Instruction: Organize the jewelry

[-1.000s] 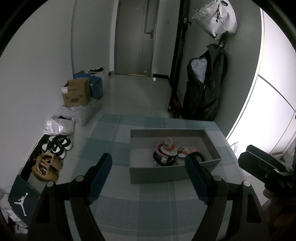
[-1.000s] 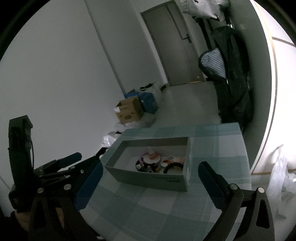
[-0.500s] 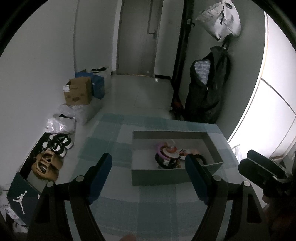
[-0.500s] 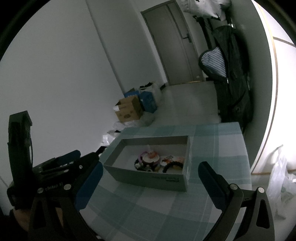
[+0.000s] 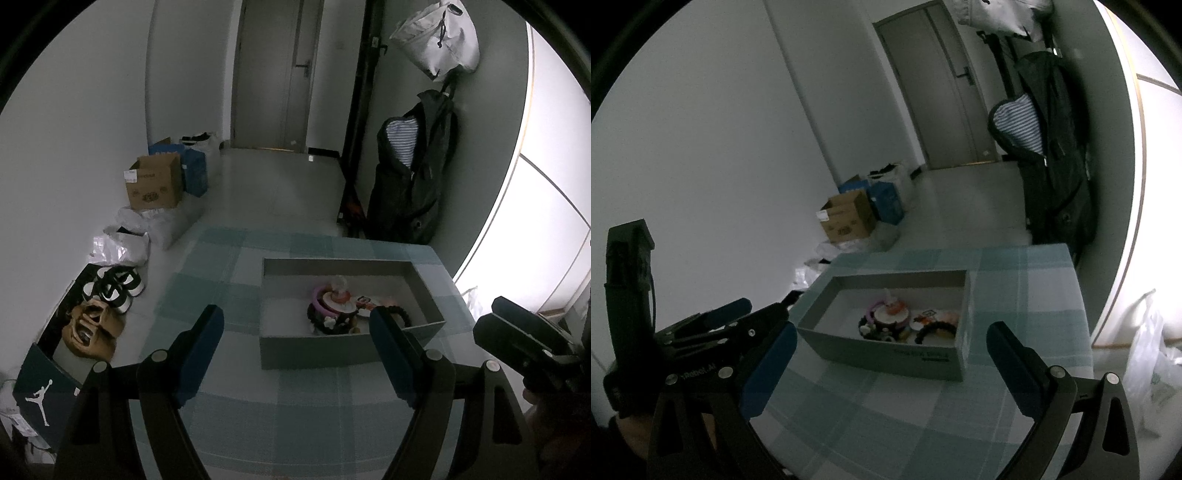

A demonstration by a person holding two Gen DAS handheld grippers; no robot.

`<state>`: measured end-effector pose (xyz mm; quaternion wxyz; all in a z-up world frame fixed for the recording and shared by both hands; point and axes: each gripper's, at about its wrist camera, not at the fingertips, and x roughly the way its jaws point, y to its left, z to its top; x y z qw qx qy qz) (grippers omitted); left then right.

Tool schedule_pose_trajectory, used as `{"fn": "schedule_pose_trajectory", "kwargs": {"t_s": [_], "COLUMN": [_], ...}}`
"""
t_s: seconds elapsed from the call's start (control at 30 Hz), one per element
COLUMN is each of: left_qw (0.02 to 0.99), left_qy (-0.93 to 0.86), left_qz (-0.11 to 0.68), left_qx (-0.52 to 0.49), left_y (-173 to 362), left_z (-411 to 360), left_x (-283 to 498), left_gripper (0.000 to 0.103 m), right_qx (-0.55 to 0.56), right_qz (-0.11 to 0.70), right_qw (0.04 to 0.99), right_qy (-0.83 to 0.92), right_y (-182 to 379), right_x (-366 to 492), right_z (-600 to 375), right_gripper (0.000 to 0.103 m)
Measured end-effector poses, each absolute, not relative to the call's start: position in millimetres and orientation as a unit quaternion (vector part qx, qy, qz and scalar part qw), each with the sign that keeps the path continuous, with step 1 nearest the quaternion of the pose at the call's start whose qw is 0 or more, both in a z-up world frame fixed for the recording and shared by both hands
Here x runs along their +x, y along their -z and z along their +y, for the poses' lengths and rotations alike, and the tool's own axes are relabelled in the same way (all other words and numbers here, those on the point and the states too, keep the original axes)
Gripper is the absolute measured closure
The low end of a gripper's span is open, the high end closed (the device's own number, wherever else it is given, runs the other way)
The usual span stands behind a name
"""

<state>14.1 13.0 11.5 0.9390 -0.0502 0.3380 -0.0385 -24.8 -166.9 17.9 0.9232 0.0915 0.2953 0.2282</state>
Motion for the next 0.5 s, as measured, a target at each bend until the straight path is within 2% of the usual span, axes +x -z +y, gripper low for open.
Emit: {"fn": "schedule_pose_trajectory", "kwargs": {"t_s": [0.5], "left_qw": [0.942], "left_qy": [0.039], "left_qz": [0.328], "left_qx": [-0.059], "left_y": [-14.7], "left_z": [15.4], "left_x": [15.1], "left_gripper": [0.025], "right_qx": [0.088], "right_qz": [0.297], "right_qw": [0.923], "right_qy": [-0.226], "right_y": [-17.9], "right_x": [-24.4], "right_z": [-167.8], "right_gripper": [0.0]}}
